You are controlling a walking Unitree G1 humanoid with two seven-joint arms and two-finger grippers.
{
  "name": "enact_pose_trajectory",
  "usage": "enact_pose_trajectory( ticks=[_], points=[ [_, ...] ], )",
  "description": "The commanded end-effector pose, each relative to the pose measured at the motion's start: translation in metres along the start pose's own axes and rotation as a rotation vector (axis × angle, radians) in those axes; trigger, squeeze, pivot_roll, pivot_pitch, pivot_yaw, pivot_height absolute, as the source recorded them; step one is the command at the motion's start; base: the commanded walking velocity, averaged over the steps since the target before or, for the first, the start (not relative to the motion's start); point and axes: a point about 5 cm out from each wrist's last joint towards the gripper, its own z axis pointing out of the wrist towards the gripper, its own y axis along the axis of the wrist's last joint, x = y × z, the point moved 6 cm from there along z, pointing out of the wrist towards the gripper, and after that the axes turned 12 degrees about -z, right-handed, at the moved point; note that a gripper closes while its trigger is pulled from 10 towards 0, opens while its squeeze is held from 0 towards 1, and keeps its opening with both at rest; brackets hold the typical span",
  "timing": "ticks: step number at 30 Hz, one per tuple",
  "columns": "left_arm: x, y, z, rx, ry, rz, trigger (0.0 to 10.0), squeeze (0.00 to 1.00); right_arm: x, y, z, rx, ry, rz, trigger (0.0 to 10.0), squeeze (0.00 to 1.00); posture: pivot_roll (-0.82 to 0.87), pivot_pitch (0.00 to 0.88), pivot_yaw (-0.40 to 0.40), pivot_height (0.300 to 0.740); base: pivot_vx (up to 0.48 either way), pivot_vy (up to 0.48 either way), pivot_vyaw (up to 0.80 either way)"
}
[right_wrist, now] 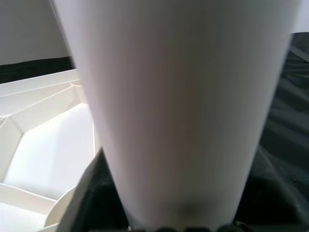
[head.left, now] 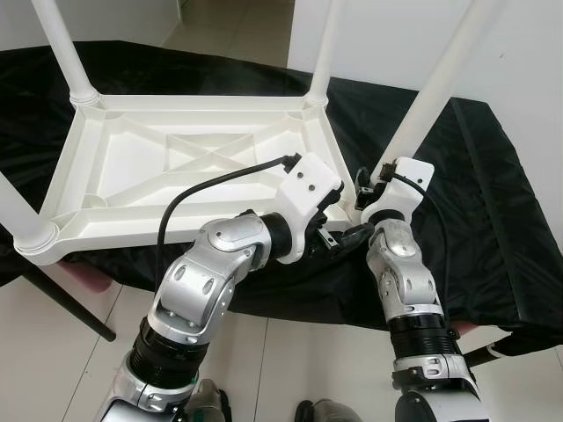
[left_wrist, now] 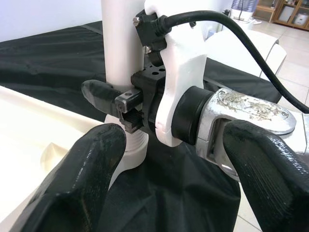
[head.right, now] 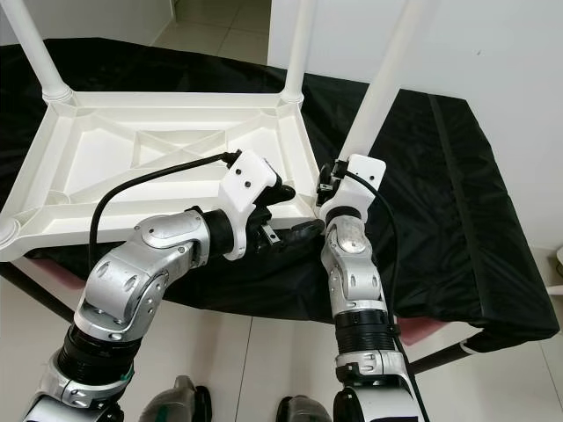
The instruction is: Building children table
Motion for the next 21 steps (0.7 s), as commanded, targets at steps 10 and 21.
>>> enact_pose_trajectory(
  ticks=[10,21],
  points=[
    [0.001,0.009,0.002,-0.037,0.046,0.024,10.0,0.00,-0.008,-0.015,-0.001,0.021,0.095,0.029,10.0,0.01,0.05,0.045,-0.043,0.740,0.000,0.000,0.00],
    [0.003,0.007,0.003,-0.034,0.052,0.027,10.0,0.00,-0.004,0.006,0.001,-0.084,0.362,-0.014,10.0,0.00,0.05,0.026,-0.047,0.740,0.000,0.000,0.00]
  ],
)
